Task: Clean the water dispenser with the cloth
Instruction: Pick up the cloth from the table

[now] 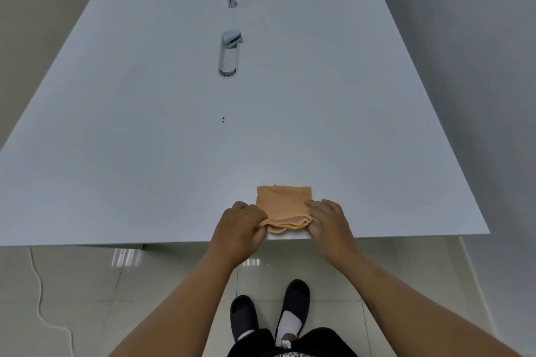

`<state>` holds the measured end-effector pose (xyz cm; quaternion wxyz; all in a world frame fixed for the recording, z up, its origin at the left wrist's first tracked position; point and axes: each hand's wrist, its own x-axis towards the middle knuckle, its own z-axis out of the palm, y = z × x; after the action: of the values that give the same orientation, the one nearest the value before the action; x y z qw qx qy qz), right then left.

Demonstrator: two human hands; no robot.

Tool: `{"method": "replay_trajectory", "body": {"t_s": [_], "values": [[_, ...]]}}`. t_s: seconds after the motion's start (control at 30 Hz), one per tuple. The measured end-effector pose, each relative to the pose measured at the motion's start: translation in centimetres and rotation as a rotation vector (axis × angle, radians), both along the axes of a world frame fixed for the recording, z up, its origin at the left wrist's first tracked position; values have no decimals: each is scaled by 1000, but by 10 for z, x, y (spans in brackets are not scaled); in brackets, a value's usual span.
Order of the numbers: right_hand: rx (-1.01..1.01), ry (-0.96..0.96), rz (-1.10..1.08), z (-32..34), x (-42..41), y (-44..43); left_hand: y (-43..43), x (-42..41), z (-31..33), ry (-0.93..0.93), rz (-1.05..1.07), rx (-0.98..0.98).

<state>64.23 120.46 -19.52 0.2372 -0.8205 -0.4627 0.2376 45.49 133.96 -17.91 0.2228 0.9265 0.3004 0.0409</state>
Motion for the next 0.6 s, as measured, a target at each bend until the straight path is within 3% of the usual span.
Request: {"method": "replay_trajectory", "body": {"t_s": [0.13,0.3,0.4,0.6], "values": [[61,387,-141,33,-2,25,11,17,31,-158,386,-461],[105,578,-287,65,7,53,26,35,67,-371,614,-820],[87,667,-318,76,12,60,27,35,67,-413,623,-953],[32,820,-337,80,21,58,27,33,58,-472,692,-1004]]}}
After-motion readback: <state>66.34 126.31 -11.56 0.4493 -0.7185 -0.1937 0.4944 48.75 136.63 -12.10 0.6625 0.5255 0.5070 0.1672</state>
